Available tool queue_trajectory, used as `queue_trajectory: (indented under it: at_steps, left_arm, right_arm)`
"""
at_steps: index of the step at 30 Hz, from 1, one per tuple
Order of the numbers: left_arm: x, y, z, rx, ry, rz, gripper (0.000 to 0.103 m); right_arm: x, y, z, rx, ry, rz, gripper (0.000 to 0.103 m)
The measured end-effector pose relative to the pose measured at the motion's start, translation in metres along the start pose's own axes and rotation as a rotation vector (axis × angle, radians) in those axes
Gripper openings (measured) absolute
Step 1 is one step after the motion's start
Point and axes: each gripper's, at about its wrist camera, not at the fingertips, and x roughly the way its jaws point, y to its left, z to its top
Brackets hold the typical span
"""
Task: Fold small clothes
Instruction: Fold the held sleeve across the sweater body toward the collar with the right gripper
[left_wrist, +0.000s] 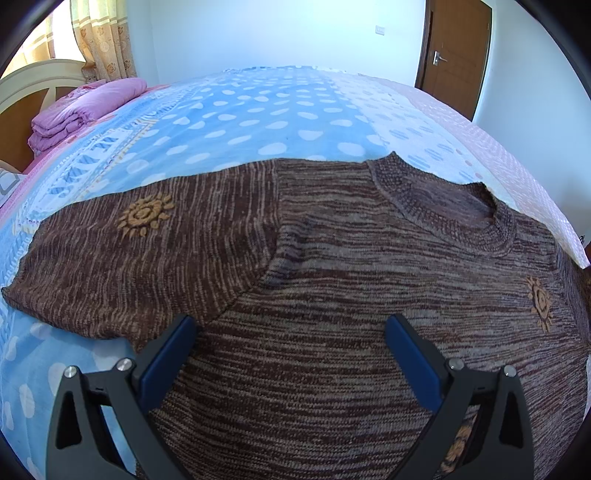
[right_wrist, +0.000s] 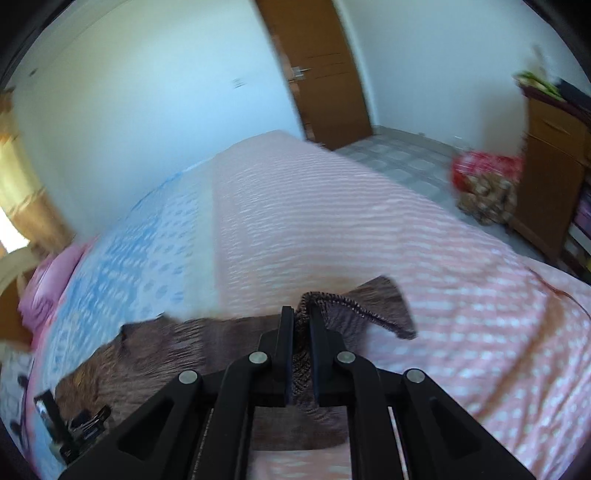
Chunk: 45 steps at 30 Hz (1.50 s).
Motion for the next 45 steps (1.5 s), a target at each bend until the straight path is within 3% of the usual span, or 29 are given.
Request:
queue_trajectory:
  at_steps: [5, 9, 14, 17, 19, 21, 22, 25, 26, 32, 34, 36, 39, 45]
  left_arm:
    - [-0.001, 0.001, 0.000, -0.004, -0.003, -0.006, 0.103]
    - [-0.001, 0.001, 0.000, -0.008, -0.006, -0.011, 0.103]
    - [-0.002, 0.003, 0.000, -0.016, -0.010, -0.023, 0.103]
    - [-0.002, 0.004, 0.000, -0.020, -0.013, -0.032, 0.103]
    - [-0.002, 0.005, 0.000, -0.024, -0.014, -0.038, 0.103]
    - [-0.002, 0.005, -0.001, -0.025, -0.015, -0.040, 0.103]
    - [-0.002, 0.005, -0.001, -0.025, -0.015, -0.040, 0.103]
    - [-0.002, 0.004, -0.001, -0.024, -0.015, -0.039, 0.103]
    - [-0.002, 0.004, -0.001, -0.024, -0.015, -0.039, 0.103]
    - [-0.003, 0.004, -0.001, -0.024, -0.016, -0.040, 0.103]
    - [-0.002, 0.004, 0.000, -0.026, -0.017, -0.042, 0.103]
    - [-0.002, 0.004, -0.001, -0.025, -0.016, -0.041, 0.103]
    - [-0.003, 0.005, -0.001, -0.026, -0.017, -0.043, 0.103]
    - [-0.004, 0.007, 0.000, -0.042, -0.028, -0.063, 0.103]
  right_arm:
    - [0.042, 0.094, -0.031, -0.088, 0.094, 0.217, 0.007]
    - [0.079, 0.144, -0.068, -0.101, 0.182, 0.336, 0.003]
    - [0.117, 0.159, -0.107, -0.063, 0.284, 0.366, 0.003]
    - [0.114, 0.152, -0.116, -0.042, 0.286, 0.402, 0.004]
    - [0.109, 0.147, -0.114, -0.038, 0.312, 0.417, 0.011]
    - [0.102, 0.140, -0.110, -0.031, 0.308, 0.425, 0.052]
    - [0.094, 0.132, -0.106, -0.016, 0.274, 0.414, 0.060]
    - [0.080, 0.113, -0.093, 0.032, 0.180, 0.354, 0.063]
    - [0.081, 0.106, -0.087, 0.038, 0.162, 0.295, 0.063]
    - [0.118, 0.115, -0.082, -0.044, 0.203, 0.133, 0.058]
    - [0.129, 0.128, -0.087, -0.106, 0.223, 0.098, 0.047]
    - [0.132, 0.136, -0.089, -0.158, 0.226, 0.063, 0.019]
    - [0.130, 0.143, -0.086, -0.186, 0.218, 0.069, 0.004]
    - [0.117, 0.171, -0.074, -0.183, 0.206, 0.190, 0.004]
